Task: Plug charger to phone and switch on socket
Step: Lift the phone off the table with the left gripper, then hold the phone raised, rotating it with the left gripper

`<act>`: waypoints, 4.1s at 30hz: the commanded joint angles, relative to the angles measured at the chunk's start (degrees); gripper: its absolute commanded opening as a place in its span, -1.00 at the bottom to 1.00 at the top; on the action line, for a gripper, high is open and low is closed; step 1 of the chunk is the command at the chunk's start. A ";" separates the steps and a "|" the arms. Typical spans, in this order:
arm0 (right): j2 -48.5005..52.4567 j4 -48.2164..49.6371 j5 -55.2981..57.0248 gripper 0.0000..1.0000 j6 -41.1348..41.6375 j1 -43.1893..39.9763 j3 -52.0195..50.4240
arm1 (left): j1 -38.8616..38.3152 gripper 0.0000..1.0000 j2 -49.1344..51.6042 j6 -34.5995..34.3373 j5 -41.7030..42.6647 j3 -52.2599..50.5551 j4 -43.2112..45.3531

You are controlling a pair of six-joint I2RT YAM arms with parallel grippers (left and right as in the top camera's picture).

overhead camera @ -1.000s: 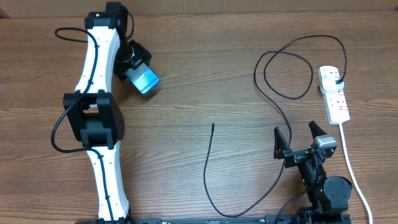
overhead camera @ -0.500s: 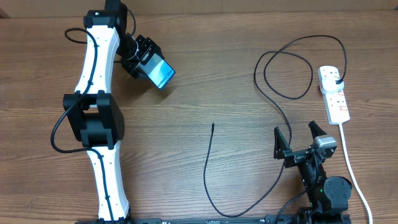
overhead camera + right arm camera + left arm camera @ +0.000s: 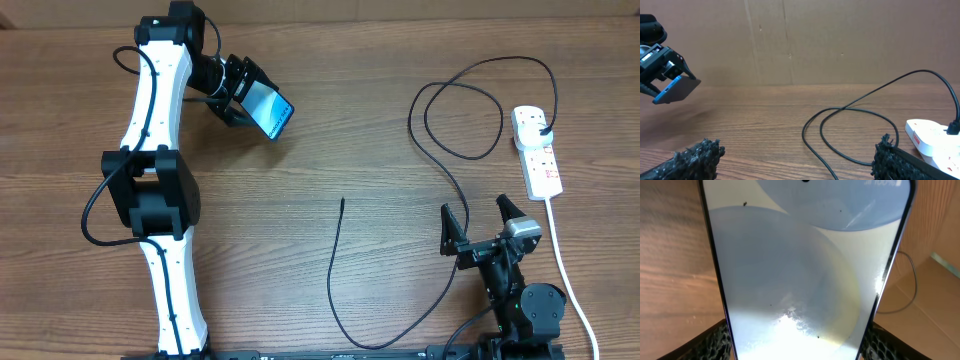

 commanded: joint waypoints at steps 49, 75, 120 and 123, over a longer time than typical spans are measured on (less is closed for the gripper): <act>-0.57 0.22 0.17 1.00 0.02 0.24 -0.61 | -0.42 -0.92 0.04 -0.57 26.84 1.88 -14.67; -0.57 0.22 0.20 1.00 0.02 0.24 -0.61 | -0.42 -0.92 0.04 0.61 30.51 1.88 -14.67; -0.57 0.22 0.17 1.00 0.02 0.24 -0.61 | -0.42 -0.92 0.04 0.96 23.71 1.88 -14.64; -0.57 0.22 0.20 1.00 0.02 0.24 -0.61 | -0.42 -0.92 0.04 0.94 18.62 1.88 -14.64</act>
